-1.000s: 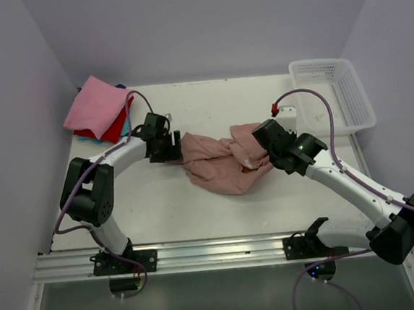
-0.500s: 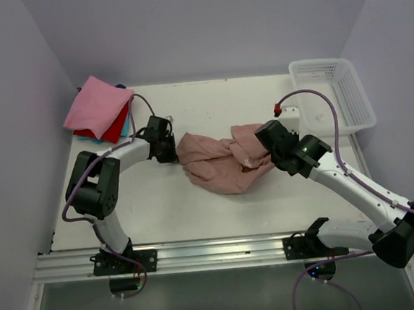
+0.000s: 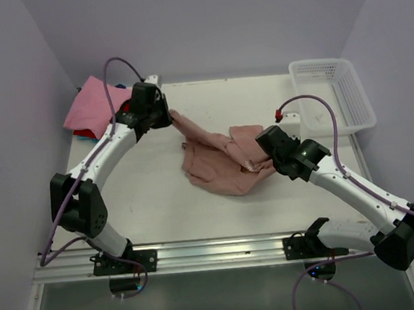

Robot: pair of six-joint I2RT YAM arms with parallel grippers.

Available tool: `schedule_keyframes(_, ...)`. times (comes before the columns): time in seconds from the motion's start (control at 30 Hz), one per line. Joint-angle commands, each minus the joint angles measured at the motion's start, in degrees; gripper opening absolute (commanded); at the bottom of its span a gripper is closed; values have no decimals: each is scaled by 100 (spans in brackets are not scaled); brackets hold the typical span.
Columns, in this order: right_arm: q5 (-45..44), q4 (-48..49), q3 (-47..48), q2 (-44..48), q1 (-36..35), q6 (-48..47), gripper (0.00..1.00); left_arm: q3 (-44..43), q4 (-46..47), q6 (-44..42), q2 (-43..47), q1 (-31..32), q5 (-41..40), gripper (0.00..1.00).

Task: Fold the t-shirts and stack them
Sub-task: Flatten the tshirt out

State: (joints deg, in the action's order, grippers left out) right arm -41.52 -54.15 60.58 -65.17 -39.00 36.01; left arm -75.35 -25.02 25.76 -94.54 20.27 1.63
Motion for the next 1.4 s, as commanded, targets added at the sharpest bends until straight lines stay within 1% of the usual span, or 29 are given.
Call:
schedule_keyframes(0.0,-287,-78,-160,197,-11,292,0,-1206,-442,-246,604,-76,-602,0)
schedule_keyframes(0.07,-138,-87,-309,267,-11,380,0,-1751,-722,-343,595,-181,-672,0)
schedule_keyframes(0.13,55,-61,-510,390,-19,424,0,-2052,-847,-413,595,-251,-690,0)
schedule_keyframes(0.27,1344,141,-1038,653,-28,565,0,-2807,-1171,-554,428,-445,-681,0)
schedule_keyframes(0.4,1908,80,-1530,1084,-142,829,0,-3169,-1348,-590,384,-533,-620,0)
schedule_keyframes(0.43,1980,19,-1557,1198,-160,881,5,-3196,-1357,-590,384,-542,-602,0)
schedule_keyframes(0.47,2050,-25,-1549,1373,-169,890,30,-3266,-1366,-616,401,-551,-585,0)
schedule_keyframes(0.5,2129,-69,-1471,1453,-169,882,39,-3301,-1374,-616,401,-551,-585,0)
schedule_keyframes(0.53,2156,-174,-1400,1498,-169,829,54,-3406,-1409,-633,393,-551,-602,0)
schedule_keyframes(0.6,2157,-271,-1128,1516,-178,785,63,-3573,-1479,-660,349,-559,-585,0)
schedule_keyframes(0.67,2104,-289,-926,1420,-169,662,70,-3863,-1629,-669,252,-559,-559,0)
schedule_keyframes(0.73,1894,-123,-627,1043,-169,522,72,-4056,-1708,-677,200,-559,-471,0)
schedule_keyframes(0.77,1797,-44,-626,1041,-169,478,72,-4118,-1752,-677,182,-559,-436,0)
schedule_keyframes(0.87,1403,378,-372,419,-169,319,74,-4251,-1858,-677,182,-559,-304,0)
schedule_keyframes(0.9,1270,614,-258,8,-169,232,75,-4268,-1884,-677,208,-559,-277,0)
schedule_keyframes(0.93,1112,738,-179,-187,-169,188,77,-4251,-1919,-677,243,-559,-268,0)
schedule_keyframes(0.97,928,852,31,-459,-169,118,77,-4251,-1945,-686,261,-559,-260,0)
schedule_keyframes(1.03,777,1134,330,-1223,-143,-50,80,-4242,-2025,-721,313,-559,-233,0)
schedule_keyframes(1.07,751,1170,724,-1488,-108,-94,80,-4207,-2042,-730,340,-559,-233,0)
schedule_keyframes(1.1,742,1222,945,-1725,-64,-172,79,-4103,-2060,-748,401,-559,-224,0)
schedule_keyframes(1.13,733,1266,1147,-2197,-37,-225,78,-4041,-2060,-748,436,-568,-233,0)
schedule_keyframes(1.17,768,1345,1524,-2393,-2,-278,77,-3953,-2043,-748,471,-560,-242,0)
schedule_keyframes(1.23,987,1556,1895,-2937,182,-445,74,-3707,-1990,-748,577,-568,-198,0)
schedule_keyframes(1.27,1049,1618,2244,-3140,243,-489,73,-3628,-1990,-748,603,-560,-189,0)
schedule_keyframes(1.3,1302,1662,2457,-3325,418,-559,72,-3479,-1972,-739,665,-568,-67,0)
schedule_keyframes(1.33,1435,1645,2676,-3736,524,-603,68,-3408,-1955,-730,700,-560,-49,0)
schedule_keyframes(1.37,1532,1645,2914,-3940,604,-647,66,-3329,-1928,-730,735,-568,-31,0)
